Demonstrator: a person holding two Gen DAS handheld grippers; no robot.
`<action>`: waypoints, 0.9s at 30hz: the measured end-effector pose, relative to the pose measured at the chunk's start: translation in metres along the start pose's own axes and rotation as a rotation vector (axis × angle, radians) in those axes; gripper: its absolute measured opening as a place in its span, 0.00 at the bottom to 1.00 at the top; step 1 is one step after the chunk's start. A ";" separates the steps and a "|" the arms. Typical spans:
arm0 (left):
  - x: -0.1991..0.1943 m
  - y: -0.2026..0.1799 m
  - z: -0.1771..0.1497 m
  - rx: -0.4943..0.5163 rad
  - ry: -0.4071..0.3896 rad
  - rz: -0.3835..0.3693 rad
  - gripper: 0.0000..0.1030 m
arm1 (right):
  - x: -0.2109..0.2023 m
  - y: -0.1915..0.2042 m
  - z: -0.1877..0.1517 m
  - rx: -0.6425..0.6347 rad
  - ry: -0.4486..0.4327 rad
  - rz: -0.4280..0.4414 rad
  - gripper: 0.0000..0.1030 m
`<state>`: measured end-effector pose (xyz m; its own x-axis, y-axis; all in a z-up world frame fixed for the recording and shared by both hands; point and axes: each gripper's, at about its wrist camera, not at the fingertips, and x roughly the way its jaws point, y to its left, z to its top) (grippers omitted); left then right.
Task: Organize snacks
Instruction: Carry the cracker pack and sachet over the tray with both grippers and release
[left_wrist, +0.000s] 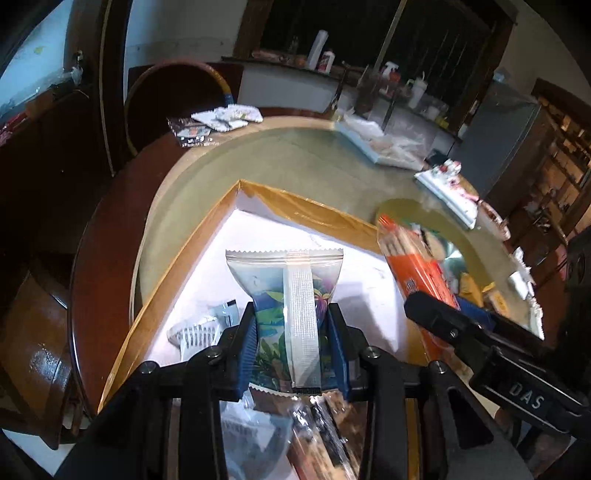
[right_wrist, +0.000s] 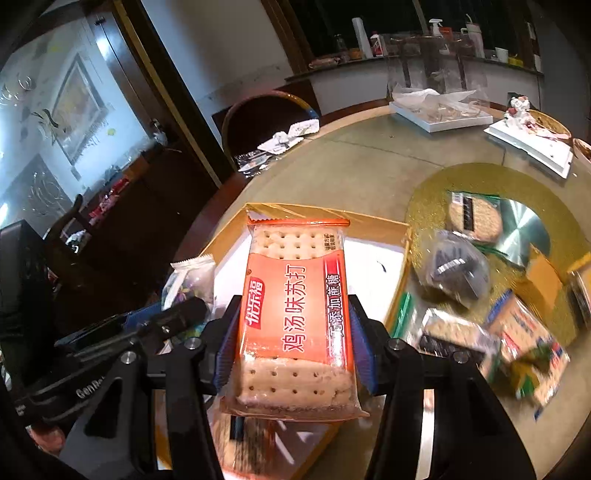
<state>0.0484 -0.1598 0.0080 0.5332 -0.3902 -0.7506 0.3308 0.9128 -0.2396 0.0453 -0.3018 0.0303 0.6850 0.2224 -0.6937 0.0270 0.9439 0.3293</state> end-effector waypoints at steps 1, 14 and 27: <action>0.005 0.000 0.001 0.005 0.017 -0.004 0.34 | 0.006 -0.002 0.002 -0.002 0.010 -0.009 0.54; 0.045 0.011 0.008 0.054 0.170 0.092 0.35 | 0.073 -0.012 0.013 0.024 0.138 -0.092 0.54; 0.005 0.019 0.009 -0.041 0.062 0.068 0.71 | -0.007 -0.027 -0.001 0.093 0.020 0.043 0.65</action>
<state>0.0645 -0.1458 0.0054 0.5040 -0.3202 -0.8022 0.2628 0.9415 -0.2108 0.0385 -0.3286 0.0256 0.6724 0.2675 -0.6901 0.0661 0.9070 0.4160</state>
